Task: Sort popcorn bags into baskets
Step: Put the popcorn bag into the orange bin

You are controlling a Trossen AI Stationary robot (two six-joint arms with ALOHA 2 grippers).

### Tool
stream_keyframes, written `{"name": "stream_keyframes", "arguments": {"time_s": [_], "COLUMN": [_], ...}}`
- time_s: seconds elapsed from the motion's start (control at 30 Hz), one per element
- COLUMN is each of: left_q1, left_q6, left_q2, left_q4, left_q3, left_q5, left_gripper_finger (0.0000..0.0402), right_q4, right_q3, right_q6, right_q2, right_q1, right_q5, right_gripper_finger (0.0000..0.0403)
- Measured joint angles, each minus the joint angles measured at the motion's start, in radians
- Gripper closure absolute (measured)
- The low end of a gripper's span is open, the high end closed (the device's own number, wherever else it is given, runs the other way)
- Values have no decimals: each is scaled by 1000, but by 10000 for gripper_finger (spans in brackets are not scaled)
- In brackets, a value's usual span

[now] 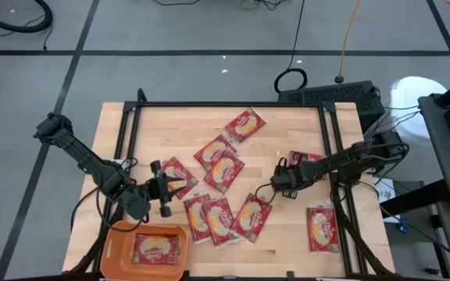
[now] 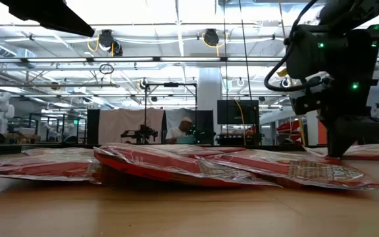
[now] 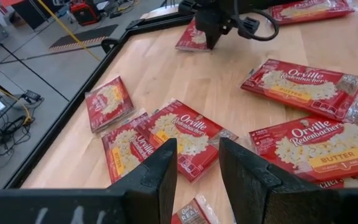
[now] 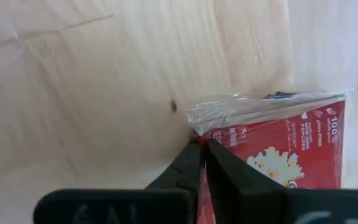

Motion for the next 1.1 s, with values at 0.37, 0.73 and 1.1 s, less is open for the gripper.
{"name": "stream_keyframes", "arguments": {"time_s": [0.37, 0.73, 1.1], "left_q1": [42, 55, 92], "left_q6": [26, 101, 56], "left_q2": [0, 9, 136], "left_q4": [0, 1, 73], "left_q3": [0, 0, 0], "left_q5": [-9, 1, 55], "left_gripper_finger": [279, 242, 144], "right_q4": [219, 812, 787], "right_q3": [161, 170, 170], "right_q6": [-128, -391, -235], "right_q2": [5, 2, 2], "right_q1": [70, 91, 110], "right_q5": [-5, -4, -9], "right_gripper_finger": [402, 403, 400]}}
